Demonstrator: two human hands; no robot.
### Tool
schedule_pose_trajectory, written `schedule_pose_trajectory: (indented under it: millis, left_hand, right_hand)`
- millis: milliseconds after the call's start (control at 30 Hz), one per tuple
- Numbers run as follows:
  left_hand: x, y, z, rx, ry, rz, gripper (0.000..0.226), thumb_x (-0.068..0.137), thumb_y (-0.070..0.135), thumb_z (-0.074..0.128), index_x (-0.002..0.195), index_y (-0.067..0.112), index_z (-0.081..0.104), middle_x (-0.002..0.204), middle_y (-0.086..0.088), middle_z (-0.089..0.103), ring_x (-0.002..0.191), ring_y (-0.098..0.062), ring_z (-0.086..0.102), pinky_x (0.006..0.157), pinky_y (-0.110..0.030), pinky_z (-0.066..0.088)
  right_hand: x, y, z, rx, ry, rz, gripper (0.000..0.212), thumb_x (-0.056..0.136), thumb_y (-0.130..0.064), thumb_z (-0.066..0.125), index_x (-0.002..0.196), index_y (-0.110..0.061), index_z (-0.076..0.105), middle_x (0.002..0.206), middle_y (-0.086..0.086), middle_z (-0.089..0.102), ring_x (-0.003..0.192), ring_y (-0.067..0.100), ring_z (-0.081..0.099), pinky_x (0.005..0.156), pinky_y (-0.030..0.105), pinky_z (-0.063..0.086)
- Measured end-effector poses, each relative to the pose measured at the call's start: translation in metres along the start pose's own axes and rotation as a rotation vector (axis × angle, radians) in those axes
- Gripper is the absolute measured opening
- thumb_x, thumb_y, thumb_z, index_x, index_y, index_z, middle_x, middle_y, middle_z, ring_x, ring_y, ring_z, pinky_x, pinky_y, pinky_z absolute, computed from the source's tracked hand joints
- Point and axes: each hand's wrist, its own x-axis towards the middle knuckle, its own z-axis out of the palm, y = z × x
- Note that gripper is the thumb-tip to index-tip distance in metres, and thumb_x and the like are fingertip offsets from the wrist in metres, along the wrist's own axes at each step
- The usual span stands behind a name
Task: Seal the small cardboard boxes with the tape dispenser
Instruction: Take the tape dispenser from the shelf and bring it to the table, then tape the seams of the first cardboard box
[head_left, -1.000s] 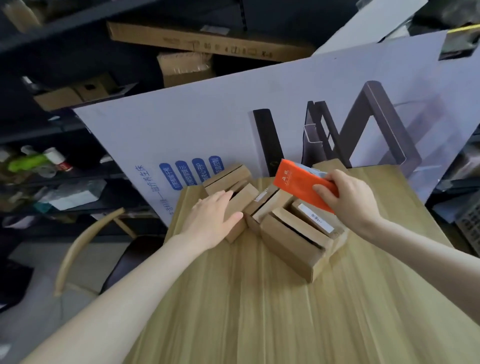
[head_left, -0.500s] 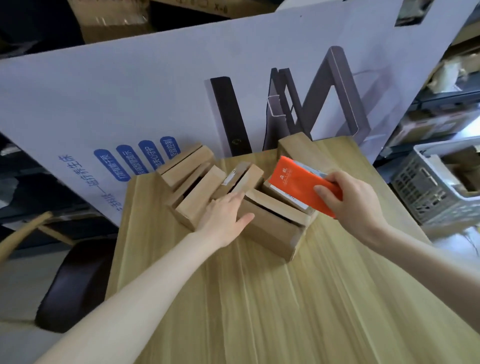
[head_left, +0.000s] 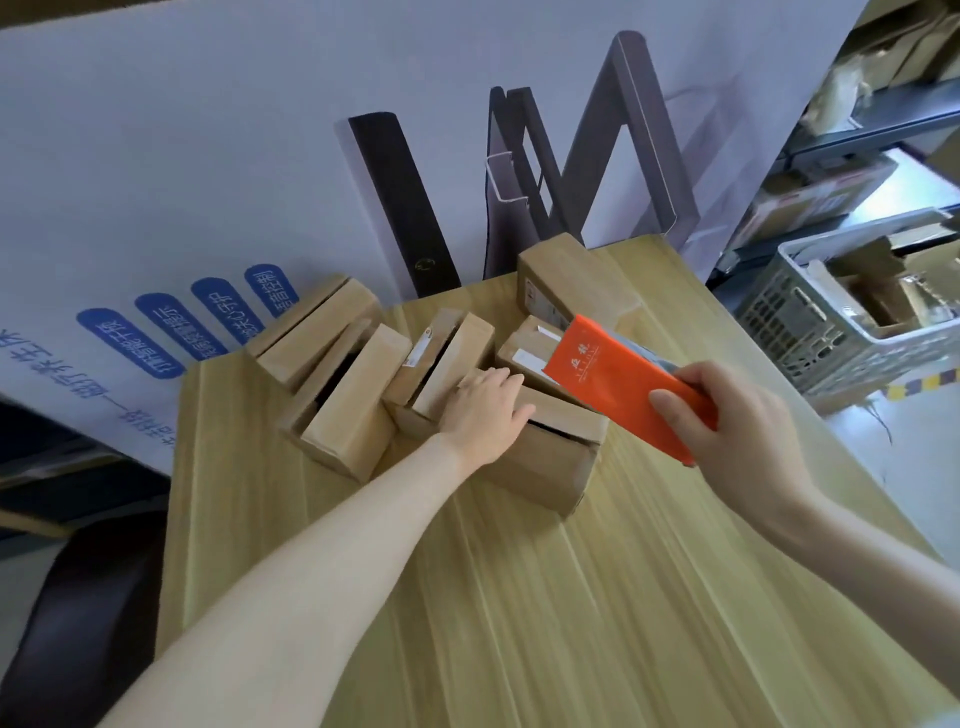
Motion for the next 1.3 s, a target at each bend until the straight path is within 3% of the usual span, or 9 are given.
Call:
schedule_pose_trajectory:
  millis: [267, 467, 567, 700, 1000, 1167, 1300]
  left_hand:
    - [-0.013, -0.002, 0.044, 0.161, 0.086, -0.005, 0.047, 0.100, 0.038, 0.032, 0.141, 0.016, 0.036, 0.146, -0.009, 0.038, 0.141, -0.027, 0.024, 0.118, -0.045, 0.010]
    - [-0.053, 0.016, 0.055, 0.133, 0.229, -0.066, 0.045, 0.095, 0.039, 0.033, 0.127, 0.014, 0.049, 0.126, -0.010, 0.052, 0.124, -0.028, 0.042, 0.114, -0.046, 0.024]
    - [-0.077, 0.026, 0.059, 0.101, 0.266, -0.121, 0.045, 0.093, 0.038, 0.037, 0.126, 0.012, 0.053, 0.123, -0.010, 0.053, 0.123, -0.029, 0.044, 0.114, -0.047, 0.026]
    - [-0.112, 0.040, 0.062, 0.108, 0.255, -0.215, 0.048, 0.093, 0.037, 0.041, 0.132, 0.010, 0.052, 0.127, -0.011, 0.052, 0.126, -0.029, 0.043, 0.115, -0.048, 0.024]
    - [-0.173, 0.066, 0.071, 0.063, 0.185, -0.404, 0.049, 0.094, 0.037, 0.040, 0.134, 0.011, 0.051, 0.131, -0.014, 0.051, 0.129, -0.033, 0.043, 0.114, -0.049, 0.026]
    - [-0.170, 0.058, 0.058, -0.186, 0.165, -0.453, 0.048, 0.093, 0.035, 0.053, 0.137, 0.015, 0.049, 0.135, -0.005, 0.048, 0.133, -0.025, 0.035, 0.114, -0.041, 0.025]
    - [-0.173, 0.046, 0.028, -0.666, 0.239, -0.530, 0.040, 0.099, 0.033, 0.045, 0.137, 0.020, 0.049, 0.135, 0.004, 0.053, 0.127, -0.014, 0.044, 0.106, -0.034, 0.037]
  right_hand:
    - [-0.013, 0.006, 0.004, 0.019, -0.008, 0.018, 0.010, 0.089, -0.029, 0.064, 0.088, -0.028, 0.054, 0.069, -0.022, 0.052, 0.063, -0.001, 0.054, 0.054, 0.019, 0.034]
    - [-0.024, 0.015, 0.009, 0.013, -0.046, 0.041, 0.007, 0.090, -0.028, 0.063, 0.088, -0.024, 0.058, 0.068, -0.019, 0.054, 0.064, -0.004, 0.053, 0.054, 0.017, 0.032]
    - [-0.028, 0.016, 0.013, 0.032, -0.093, 0.067, 0.008, 0.091, -0.028, 0.063, 0.090, -0.021, 0.060, 0.066, -0.016, 0.057, 0.062, 0.005, 0.057, 0.055, 0.022, 0.037]
    - [-0.034, 0.013, 0.020, 0.061, -0.169, 0.067, 0.006, 0.092, -0.028, 0.063, 0.090, -0.022, 0.061, 0.064, -0.015, 0.060, 0.058, 0.014, 0.062, 0.056, 0.032, 0.045]
    - [-0.052, 0.003, 0.027, 0.123, -0.299, 0.008, 0.011, 0.090, -0.028, 0.065, 0.082, -0.031, 0.058, 0.065, -0.012, 0.063, 0.041, 0.004, 0.059, 0.049, 0.025, 0.048]
    - [-0.053, -0.002, 0.021, 0.155, -0.364, -0.012, 0.007, 0.089, -0.024, 0.067, 0.083, -0.025, 0.062, 0.063, -0.009, 0.064, 0.043, 0.007, 0.060, 0.048, 0.022, 0.047]
    - [-0.052, -0.007, 0.013, 0.173, -0.392, -0.042, 0.008, 0.090, -0.021, 0.067, 0.083, -0.024, 0.063, 0.064, -0.010, 0.064, 0.047, 0.004, 0.057, 0.046, 0.011, 0.041]
